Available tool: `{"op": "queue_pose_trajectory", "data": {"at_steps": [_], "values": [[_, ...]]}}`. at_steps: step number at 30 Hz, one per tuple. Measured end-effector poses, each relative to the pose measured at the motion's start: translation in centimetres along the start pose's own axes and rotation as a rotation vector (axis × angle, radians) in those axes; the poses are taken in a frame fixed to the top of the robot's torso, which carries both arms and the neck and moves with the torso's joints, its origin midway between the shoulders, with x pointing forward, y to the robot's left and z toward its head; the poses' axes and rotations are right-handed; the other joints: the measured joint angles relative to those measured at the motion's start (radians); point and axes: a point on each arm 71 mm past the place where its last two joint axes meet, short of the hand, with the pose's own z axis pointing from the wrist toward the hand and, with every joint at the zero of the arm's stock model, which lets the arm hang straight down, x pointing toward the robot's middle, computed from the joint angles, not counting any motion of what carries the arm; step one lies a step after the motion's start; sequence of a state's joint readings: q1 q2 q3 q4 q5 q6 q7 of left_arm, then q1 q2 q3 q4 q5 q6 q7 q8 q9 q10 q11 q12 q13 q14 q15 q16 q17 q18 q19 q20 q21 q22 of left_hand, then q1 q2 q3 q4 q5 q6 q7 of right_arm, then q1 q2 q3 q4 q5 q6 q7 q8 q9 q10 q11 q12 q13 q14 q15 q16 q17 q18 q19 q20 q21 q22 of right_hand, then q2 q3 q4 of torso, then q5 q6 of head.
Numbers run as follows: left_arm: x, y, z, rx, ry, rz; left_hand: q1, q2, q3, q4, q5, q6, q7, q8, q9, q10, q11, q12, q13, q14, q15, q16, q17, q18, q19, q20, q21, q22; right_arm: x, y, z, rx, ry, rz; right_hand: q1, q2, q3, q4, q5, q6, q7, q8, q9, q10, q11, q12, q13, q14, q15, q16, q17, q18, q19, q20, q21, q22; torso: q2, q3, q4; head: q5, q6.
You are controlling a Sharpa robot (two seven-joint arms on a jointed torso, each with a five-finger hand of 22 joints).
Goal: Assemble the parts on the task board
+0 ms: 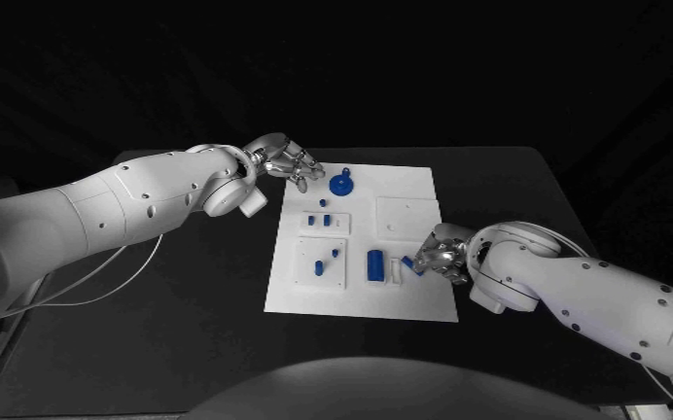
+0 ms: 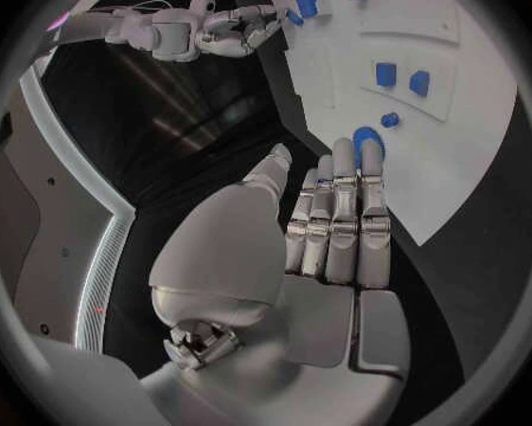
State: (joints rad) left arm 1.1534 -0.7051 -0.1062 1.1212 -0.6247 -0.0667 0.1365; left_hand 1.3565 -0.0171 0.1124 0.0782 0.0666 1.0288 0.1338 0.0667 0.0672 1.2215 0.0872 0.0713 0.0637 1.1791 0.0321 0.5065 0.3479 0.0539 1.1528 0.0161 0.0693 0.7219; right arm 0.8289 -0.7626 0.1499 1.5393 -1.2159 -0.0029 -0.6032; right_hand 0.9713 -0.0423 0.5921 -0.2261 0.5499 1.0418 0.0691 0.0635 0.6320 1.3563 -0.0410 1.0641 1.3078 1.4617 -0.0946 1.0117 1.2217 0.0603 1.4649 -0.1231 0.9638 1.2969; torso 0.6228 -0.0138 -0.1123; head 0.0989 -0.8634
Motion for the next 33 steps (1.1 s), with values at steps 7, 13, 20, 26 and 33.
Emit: {"op": "queue_pose_trajectory", "data": {"at_steps": [7, 13, 20, 26, 33], "values": [[0.03, -0.01, 0.02, 0.0, 0.002, 0.0, 0.0, 0.0, 0.0, 0.0, 0.0, 0.0, 0.0, 0.0, 0.0, 0.0, 0.0, 0.0, 0.0, 0.0, 0.0, 0.0, 0.0, 0.0, 0.0, 0.0, 0.0, 0.0, -0.1, -0.08, 0.26, 0.007, 0.005, 0.018, 0.0, 0.0, -0.025, -0.001, -0.012, 0.003, -0.003, 0.0, 0.0, 0.0, 0.0, 0.0, -0.005, 0.0, 0.0, 0.0, 0.0, 0.0, 0.0, 0.0, 0.0, 0.0, -0.001, -0.0007, -0.0001, -0.001, -0.001], [0.04, 0.0, 0.02, -0.001, 0.003, 0.0, 0.0, 0.0, 0.0, 0.0, 0.0, 0.0, 0.0, 0.0, 0.0, 0.0, 0.0, 0.0, 0.0, 0.0, 0.0, 0.0, 0.0, 0.0, 0.0, 0.0, 0.0, 0.0, -0.18, -0.35, 0.37, 0.016, 0.008, 0.021, 0.0, 0.0, -0.067, 0.005, -0.019, 0.007, -0.007, 0.0, -0.003, 0.0, 0.0, 0.0, -0.009, 0.0, 0.0, 0.0, -0.001, 0.0, 0.0, 0.0, 0.0, 0.0, -0.001, -0.0006, -0.0003, -0.002, 0.003], [0.02, 0.02, 0.0, -0.002, 0.005, -0.001, 0.0, 0.0, -0.003, -0.003, 0.0, 0.0, 0.0, 0.0, 0.0, 0.0, 0.0, 0.0, 0.0, 0.0, 0.0, 0.0, 0.0, 0.0, 0.0, 0.0, 0.0, -0.001, -0.27, -0.45, -0.02, 0.009, 0.001, 0.012, 0.047, 0.0, -0.218, 0.016, -0.218, 0.022, -0.014, 0.0, -0.025, 0.004, 0.004, 0.0, -0.012, 0.0, 0.0, 0.0, -0.001, 0.0, 0.0, 0.0, 0.0, 0.0, 0.0, 0.0006, -0.0011, -0.002, 0.004], [0.03, 0.03, 0.0, -0.002, 0.006, -0.001, 0.0, 0.0, -0.003, -0.003, 0.0, 0.0, 0.0, 0.0, 0.0, 0.0, 0.0, 0.0, 0.0, 0.0, 0.0, 0.0, 0.0, 0.0, 0.0, 0.0, 0.0, -0.001, -0.34, -0.46, -0.19, 0.001, -0.007, 0.001, 0.078, 0.004, -0.288, 0.048, -0.423, 0.044, -0.02, 0.0, -0.052, 0.013, 0.002, 0.0, -0.022, 0.0, 0.0, 0.0, -0.001, 0.0, 0.0, 0.0, 0.0, 0.0, 0.0, 0.0006, -0.0016, -0.002, 0.002], [0.07, 0.0, 0.02, -0.002, 0.008, -0.001, 0.0, 0.0, -0.003, -0.003, 0.0, 0.0, 0.0, 0.0, 0.0, 0.0, 0.0, 0.0, 0.0, 0.0, 0.0, 0.0, 0.0, 0.0, 0.0, 0.0, 0.0, -0.001, -0.25, -0.15, -0.05, -0.007, -0.017, -0.02, 0.095, -0.032, -0.347, 0.141, -0.5, 0.067, -0.026, 0.0, -0.066, 0.019, -0.003, 0.0, -0.025, 0.001, -0.001, 0.0, 0.0, 0.0, 0.0, 0.0, 0.004, 0.003, 0.0, 0.0006, -0.0016, -0.005, 0.001]]}}
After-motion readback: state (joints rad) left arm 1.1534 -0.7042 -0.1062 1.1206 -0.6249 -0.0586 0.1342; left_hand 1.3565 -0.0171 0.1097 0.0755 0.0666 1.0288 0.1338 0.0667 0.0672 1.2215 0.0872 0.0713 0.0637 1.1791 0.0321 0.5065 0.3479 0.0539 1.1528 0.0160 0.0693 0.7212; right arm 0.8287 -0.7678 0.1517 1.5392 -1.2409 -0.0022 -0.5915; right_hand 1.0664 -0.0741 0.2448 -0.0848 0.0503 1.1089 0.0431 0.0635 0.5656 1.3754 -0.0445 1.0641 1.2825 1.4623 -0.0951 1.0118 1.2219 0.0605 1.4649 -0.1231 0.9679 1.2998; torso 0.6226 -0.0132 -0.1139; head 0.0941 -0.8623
